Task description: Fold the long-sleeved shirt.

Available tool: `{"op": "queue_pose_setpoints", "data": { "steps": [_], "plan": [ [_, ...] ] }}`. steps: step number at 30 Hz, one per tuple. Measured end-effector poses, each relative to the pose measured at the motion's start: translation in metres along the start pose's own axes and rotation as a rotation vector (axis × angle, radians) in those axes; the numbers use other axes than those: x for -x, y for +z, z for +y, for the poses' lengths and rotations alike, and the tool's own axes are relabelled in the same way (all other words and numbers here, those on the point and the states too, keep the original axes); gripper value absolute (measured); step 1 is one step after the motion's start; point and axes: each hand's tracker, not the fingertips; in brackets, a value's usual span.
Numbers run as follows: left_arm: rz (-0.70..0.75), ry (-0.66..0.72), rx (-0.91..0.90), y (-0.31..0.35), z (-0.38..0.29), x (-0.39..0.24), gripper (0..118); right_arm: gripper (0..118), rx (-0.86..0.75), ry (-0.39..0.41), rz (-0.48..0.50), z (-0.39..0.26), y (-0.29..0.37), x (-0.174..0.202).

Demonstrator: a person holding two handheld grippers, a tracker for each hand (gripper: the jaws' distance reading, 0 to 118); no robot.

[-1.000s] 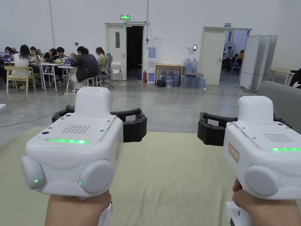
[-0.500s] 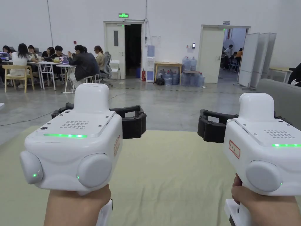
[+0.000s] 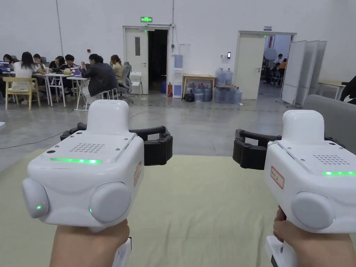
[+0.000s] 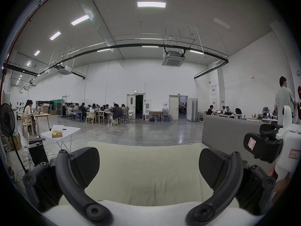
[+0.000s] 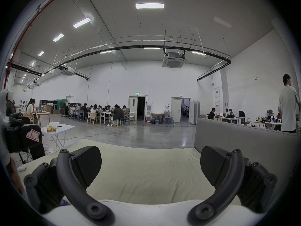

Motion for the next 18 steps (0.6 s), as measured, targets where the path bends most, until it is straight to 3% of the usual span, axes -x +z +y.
{"op": "queue_pose_setpoints", "data": {
  "steps": [18],
  "plan": [
    [0.017, 0.001, -0.033, 0.0055, -0.0009, 0.0035, 118, 118, -0.004, -0.04, -0.014, 0.0022, 0.0015, -0.0032]
  ]
}}
